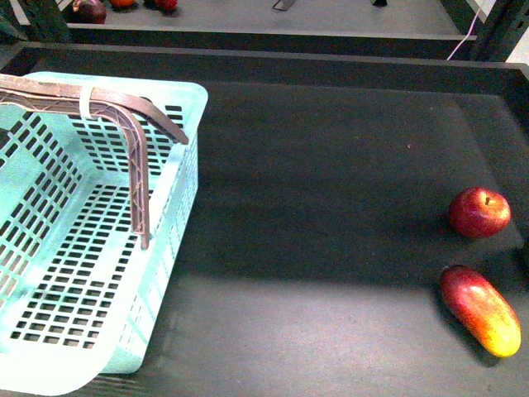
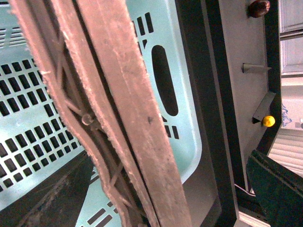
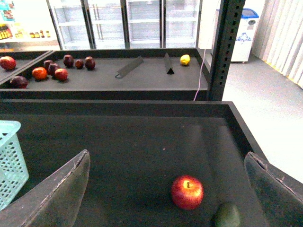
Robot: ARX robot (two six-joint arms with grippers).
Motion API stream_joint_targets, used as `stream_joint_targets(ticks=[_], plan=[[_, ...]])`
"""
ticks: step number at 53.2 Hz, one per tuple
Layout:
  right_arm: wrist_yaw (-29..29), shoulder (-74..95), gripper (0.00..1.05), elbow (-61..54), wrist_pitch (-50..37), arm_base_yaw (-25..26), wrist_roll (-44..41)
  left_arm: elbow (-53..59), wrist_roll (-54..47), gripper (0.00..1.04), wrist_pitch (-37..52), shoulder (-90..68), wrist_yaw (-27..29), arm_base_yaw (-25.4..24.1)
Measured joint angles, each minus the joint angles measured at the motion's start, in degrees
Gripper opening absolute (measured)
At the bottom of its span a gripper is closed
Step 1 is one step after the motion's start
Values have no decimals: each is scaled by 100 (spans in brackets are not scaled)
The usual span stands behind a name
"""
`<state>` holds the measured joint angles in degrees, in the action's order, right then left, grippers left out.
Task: Pick apple with right arm and hold basket with left
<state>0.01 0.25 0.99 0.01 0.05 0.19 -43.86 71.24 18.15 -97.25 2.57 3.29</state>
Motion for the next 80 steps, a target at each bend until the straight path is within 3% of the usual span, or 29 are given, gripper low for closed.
stream_joint_targets(ticks=[18,24,36,43,60,80], plan=[[0,0,96,0,0,0,0,-291,-24,97,-63,-413,90,74],[0,0,96,0,0,0,0,-446,-55,69,-205,-610,136,79],[0,0,96,0,0,0,0,-529,-7,28,-223,-732,146,72],[0,0,96,0,0,0,0,-538,275,15,-212,-717,81,74],[0,0,96,0,0,0,0,-437,-457,15,-411,-334,33,236],[0,0,96,0,0,0,0,-299,-1145,14,-960,876,-442,619]])
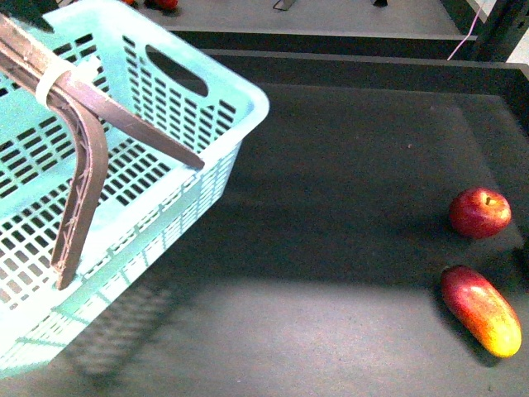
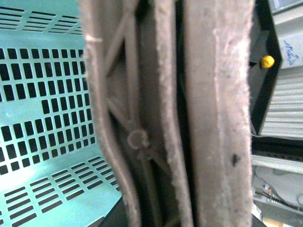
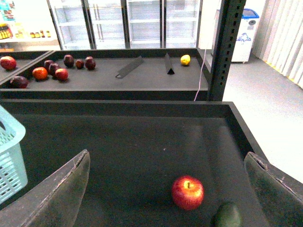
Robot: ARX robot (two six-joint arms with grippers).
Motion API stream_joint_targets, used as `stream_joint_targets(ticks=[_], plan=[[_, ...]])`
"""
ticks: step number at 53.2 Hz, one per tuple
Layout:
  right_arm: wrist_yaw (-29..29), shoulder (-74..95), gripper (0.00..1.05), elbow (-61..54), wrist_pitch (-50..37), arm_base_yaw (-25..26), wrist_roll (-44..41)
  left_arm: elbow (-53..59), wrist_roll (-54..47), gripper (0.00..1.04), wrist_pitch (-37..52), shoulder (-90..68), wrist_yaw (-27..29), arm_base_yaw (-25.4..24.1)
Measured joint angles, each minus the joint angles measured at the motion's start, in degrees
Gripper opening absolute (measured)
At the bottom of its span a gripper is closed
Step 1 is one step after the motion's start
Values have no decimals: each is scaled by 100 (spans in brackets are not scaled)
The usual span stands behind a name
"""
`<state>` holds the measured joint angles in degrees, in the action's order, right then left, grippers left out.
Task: Pick apple with right arm and hold basket with left
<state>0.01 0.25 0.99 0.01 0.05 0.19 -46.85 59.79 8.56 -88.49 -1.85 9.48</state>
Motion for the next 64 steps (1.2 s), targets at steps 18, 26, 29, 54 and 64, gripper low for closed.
stream_joint_targets(ticks=[18,26,29,54,64], plan=[[0,0,96,0,0,0,0,-46,-691,14,-444,577,-660,1259],[0,0,96,0,0,0,0,-81,-855,14,-483,647,-804,1838],[0,0,96,0,0,0,0,-116,-859,14,-481,688,-813,1974],[0,0,96,0,0,0,0,-317,-898,14,-483,973,-723,2675],[0,0,96,0,0,0,0,-323,-901,14,-483,988,-741,2691]])
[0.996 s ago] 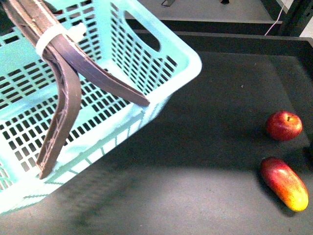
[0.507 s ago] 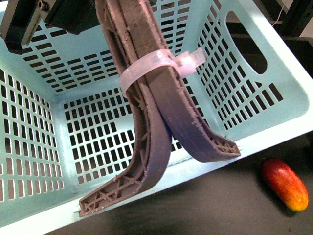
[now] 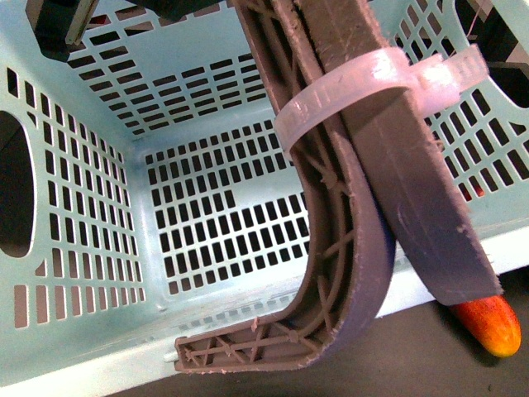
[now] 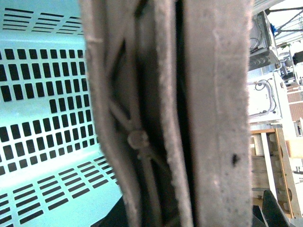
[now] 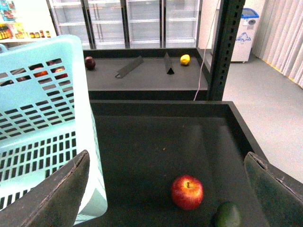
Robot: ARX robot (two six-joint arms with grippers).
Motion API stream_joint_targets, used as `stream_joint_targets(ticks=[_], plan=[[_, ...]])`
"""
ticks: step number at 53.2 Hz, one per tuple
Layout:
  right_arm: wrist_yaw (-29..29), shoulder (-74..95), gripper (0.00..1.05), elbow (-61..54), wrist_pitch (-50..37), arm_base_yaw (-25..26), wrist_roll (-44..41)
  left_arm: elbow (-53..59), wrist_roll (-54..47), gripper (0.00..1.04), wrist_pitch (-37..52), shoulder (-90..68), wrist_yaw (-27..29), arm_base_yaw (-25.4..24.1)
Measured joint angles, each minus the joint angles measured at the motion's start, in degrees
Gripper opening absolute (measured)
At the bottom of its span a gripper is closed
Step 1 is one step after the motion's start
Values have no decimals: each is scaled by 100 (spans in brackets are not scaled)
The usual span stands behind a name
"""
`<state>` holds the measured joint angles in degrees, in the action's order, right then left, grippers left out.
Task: Pick apple with right arm and hold basket with left
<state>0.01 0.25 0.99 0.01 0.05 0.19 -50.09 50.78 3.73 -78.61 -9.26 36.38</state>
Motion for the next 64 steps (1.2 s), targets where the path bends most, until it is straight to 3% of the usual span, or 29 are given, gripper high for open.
stream_joint_targets(ticks=[15,21,23,32,38,52,64], plan=[[70,57,96,24,81,17,4,0,-4,14,0,0,48,0],[933,1226,96,741,1786,483,15,0,0,14,0,0,44,-4],[1145,1801,96,848,1991,763,4,-4,-15,14,0,7,13,7],[1587,3305,96,1008,1139,1572,-195,-4,-2,14,0,7,9,7],[1606,4916,96,1355,-50,1937,-511,-4,-13,14,0,11,24,7],[1429,7753,96,2166,-1888,2020,-1130,-4,-15,14,0,11,33,7],[1097,9584,96,2898,-2330,1895,-1641,-4,-15,14,0,11,17,7]])
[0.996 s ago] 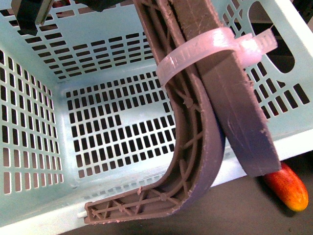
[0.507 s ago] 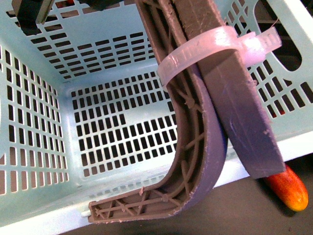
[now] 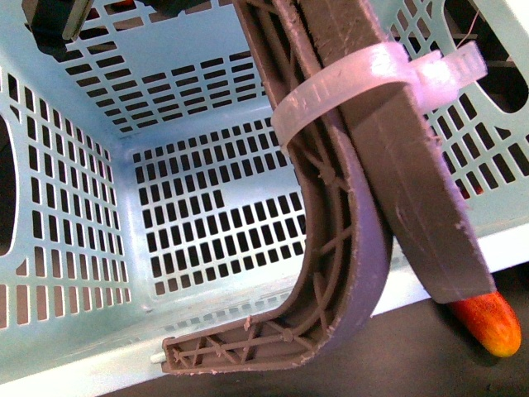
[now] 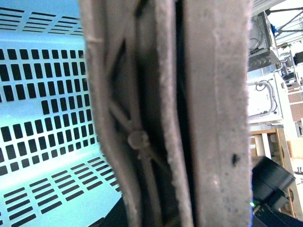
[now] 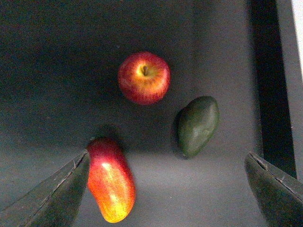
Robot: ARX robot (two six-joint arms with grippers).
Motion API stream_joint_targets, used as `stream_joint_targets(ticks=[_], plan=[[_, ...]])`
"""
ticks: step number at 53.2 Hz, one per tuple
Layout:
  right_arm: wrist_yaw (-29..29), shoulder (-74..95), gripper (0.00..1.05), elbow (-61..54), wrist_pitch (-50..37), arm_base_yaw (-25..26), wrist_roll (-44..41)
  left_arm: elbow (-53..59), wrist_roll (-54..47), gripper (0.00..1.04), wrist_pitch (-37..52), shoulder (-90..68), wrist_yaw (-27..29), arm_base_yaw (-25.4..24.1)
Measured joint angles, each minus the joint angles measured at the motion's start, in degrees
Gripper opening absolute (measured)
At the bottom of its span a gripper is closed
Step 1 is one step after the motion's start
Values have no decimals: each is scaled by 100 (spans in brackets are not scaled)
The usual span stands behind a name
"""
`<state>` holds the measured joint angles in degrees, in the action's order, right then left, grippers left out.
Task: Pick apple with right arm and hold basket with left
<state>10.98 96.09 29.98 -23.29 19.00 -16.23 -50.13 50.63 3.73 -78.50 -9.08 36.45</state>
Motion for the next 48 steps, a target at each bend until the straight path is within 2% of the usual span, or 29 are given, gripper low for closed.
stream_joint_targets(ticks=[15,24,38,48], plan=[[-391,2059,96,1370,-186,-520,-26,0,0,14,0,0,9,-2],[-660,3008,96,2190,24,-756,61,0,0,14,0,0,2,0],[-761,3611,96,2837,195,-975,208,0,0,14,0,0,7,0],[-863,3987,96,3427,455,-944,293,0,0,14,0,0,9,-2]])
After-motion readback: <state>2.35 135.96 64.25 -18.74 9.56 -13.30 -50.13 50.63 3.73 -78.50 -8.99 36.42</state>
